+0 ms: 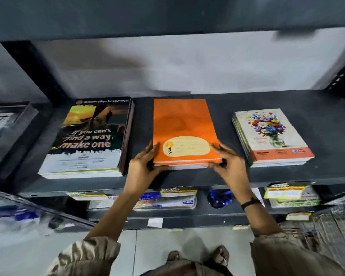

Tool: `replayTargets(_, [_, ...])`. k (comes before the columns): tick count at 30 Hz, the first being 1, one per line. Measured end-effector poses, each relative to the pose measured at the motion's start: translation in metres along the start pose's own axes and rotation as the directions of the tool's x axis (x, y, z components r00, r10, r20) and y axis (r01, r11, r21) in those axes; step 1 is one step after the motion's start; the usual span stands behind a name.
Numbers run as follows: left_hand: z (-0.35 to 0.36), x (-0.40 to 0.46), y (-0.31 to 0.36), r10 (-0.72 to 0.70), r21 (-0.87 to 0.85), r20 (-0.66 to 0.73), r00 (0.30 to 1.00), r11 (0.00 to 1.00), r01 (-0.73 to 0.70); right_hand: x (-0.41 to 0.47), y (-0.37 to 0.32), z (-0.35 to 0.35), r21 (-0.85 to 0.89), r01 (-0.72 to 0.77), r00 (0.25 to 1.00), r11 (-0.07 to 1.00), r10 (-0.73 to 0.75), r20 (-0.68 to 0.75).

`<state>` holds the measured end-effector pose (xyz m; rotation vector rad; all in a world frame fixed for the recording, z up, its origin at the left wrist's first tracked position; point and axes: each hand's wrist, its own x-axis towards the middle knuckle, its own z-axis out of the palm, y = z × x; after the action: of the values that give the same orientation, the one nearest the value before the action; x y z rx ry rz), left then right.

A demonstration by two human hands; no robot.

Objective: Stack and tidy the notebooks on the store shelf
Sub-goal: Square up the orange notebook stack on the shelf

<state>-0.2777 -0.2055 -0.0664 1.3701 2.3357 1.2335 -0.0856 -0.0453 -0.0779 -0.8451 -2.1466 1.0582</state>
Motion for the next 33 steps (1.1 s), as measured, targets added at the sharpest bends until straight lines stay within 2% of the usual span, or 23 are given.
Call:
replayTargets(5, [0.004, -0.006, 0.000, -0.040, -0.101, -0.032, 0.999, 0.994, 0.036, -0.006, -0.004, 0.004, 0.037, -0.028, 0.995, 0.999, 0.031, -0.094])
replayTargets(8, [0.005, -0.006, 0.000, -0.040, -0.139, -0.029, 0.999, 0.990, 0.035, -0.006, -0.005, 0.002, 0.019, -0.037, 0.996, 0.999, 0.039, -0.083])
replayTargets(12, [-0.011, -0.008, -0.006, 0.063, -0.021, 0.028, 0.998, 0.998, -0.062, -0.005, -0.015, 0.003, -0.156, -0.027, 0.993, 0.987, 0.009, -0.115])
replayTargets(14, [-0.028, -0.014, -0.011, 0.129, 0.041, -0.049, 0.990, 0.991, -0.127, -0.007, -0.032, 0.015, -0.254, 0.069, 0.978, 0.965, -0.116, -0.174])
replayTargets(16, [-0.049, -0.022, -0.020, 0.173, 0.103, -0.190, 0.966, 0.982, -0.155, -0.009, -0.060, 0.037, -0.223, 0.166, 0.960, 0.961, -0.209, -0.188])
replayTargets(19, [-0.081, -0.034, -0.045, 0.183, 0.240, -0.343, 0.921, 0.965, -0.102, -0.014, -0.102, 0.081, -0.044, 0.254, 0.964, 0.966, -0.256, -0.068])
replayTargets(21, [-0.101, -0.042, -0.069, 0.094, 0.281, -0.416, 0.904, 0.959, 0.029, -0.019, -0.124, 0.114, 0.038, 0.273, 0.958, 0.961, -0.275, 0.077])
replayTargets(24, [-0.129, -0.053, -0.104, -0.102, 0.257, -0.525, 0.845, 0.927, 0.272, -0.020, -0.138, 0.157, -0.007, 0.248, 0.938, 0.969, -0.238, 0.253])
replayTargets(26, [-0.145, -0.056, -0.120, -0.230, 0.152, -0.495, 0.838, 0.926, 0.345, -0.015, -0.137, 0.175, -0.069, 0.191, 0.924, 0.979, -0.155, 0.351])
replayTargets(28, [-0.158, -0.054, -0.131, -0.309, 0.053, -0.401, 0.862, 0.932, 0.359, -0.007, -0.134, 0.187, -0.091, 0.135, 0.916, 0.987, -0.090, 0.391])
replayTargets(33, [-0.173, -0.049, -0.151, -0.289, 0.022, -0.314, 0.905, 0.950, 0.311, 0.001, -0.127, 0.195, -0.133, 0.128, 0.935, 0.983, -0.074, 0.348])
